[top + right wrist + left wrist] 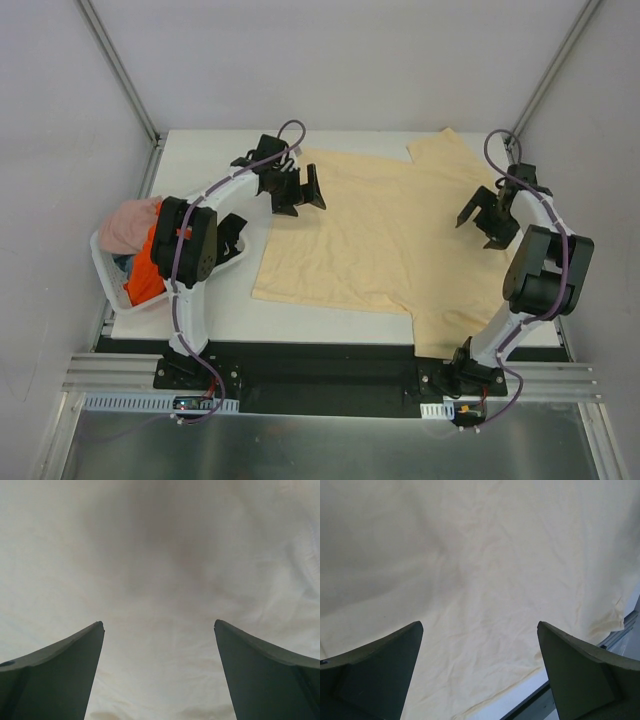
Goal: Fold and stack the t-shirts
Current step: Flatten out the tshirt
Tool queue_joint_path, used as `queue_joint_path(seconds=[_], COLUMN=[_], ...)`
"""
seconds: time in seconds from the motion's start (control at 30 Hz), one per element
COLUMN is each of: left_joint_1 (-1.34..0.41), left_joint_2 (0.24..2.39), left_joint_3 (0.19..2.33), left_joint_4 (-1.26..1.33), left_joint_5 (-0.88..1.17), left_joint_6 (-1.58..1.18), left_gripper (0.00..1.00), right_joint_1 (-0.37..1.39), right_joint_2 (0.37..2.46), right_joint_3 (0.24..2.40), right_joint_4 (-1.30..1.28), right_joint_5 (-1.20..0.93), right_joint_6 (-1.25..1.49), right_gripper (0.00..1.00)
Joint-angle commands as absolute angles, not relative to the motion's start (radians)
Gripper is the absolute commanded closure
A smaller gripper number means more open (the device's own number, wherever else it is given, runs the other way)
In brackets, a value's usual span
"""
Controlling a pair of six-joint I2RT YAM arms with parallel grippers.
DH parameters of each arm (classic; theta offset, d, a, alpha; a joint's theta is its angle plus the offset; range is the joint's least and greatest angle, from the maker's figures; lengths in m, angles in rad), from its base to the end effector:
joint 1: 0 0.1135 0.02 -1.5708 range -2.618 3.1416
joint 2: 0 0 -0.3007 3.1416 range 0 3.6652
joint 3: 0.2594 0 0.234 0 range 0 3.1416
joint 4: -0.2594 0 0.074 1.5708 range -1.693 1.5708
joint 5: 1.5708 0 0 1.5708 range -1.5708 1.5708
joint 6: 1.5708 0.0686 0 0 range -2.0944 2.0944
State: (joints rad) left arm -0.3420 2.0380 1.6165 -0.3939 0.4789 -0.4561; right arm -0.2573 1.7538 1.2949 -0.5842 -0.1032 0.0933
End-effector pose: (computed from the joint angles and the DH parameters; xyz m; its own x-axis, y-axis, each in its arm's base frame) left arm 0.4405 -0.1904 0.2460 -0.8779 -0.1024 -0.4677 0.2323 0.7630 -0.6031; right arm 0.3651 -0.0888 0.2399 -0.8130 0.3098 -0.4931 0.2799 0.9504 0.1355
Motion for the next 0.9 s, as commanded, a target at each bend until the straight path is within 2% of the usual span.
queue_joint_path(seconds=[0.0,0.27,0.5,0.7,0.87], left_joint_1=[-0.337,-0.336,-0.318,-0.301,-0.304], left_joint_2=[2.011,2.106,2.215,2.286,2.220], left_joint_3=[1.525,1.594,1.712,1.804,1.884], left_joint_4=[-0.345,-0.337,-0.337,-0.339,-0.342], left_joint_5=[0.468,0.474,0.471,0.500,0.453], left_joint_6=[-0.466,-0.479,-0.494,-0.532,-0.508], left_gripper=[0.01,0.01,0.01,0.01,0.01], right_joint_1=[-0.253,-0.256,-0.264,-0.265,-0.267], right_joint_2=[1.808,2.011,2.176,2.217,2.154], right_joint_3=[1.267,1.449,1.725,1.804,1.844], right_joint_4=[-0.569,-0.624,-0.724,-0.762,-0.798], right_joint_5=[-0.071,-0.026,-0.050,-0.083,0.026], right_joint_6=[0.118,0.129,0.123,0.104,0.097], right_gripper=[0.03,0.02,0.01,0.01,0.03])
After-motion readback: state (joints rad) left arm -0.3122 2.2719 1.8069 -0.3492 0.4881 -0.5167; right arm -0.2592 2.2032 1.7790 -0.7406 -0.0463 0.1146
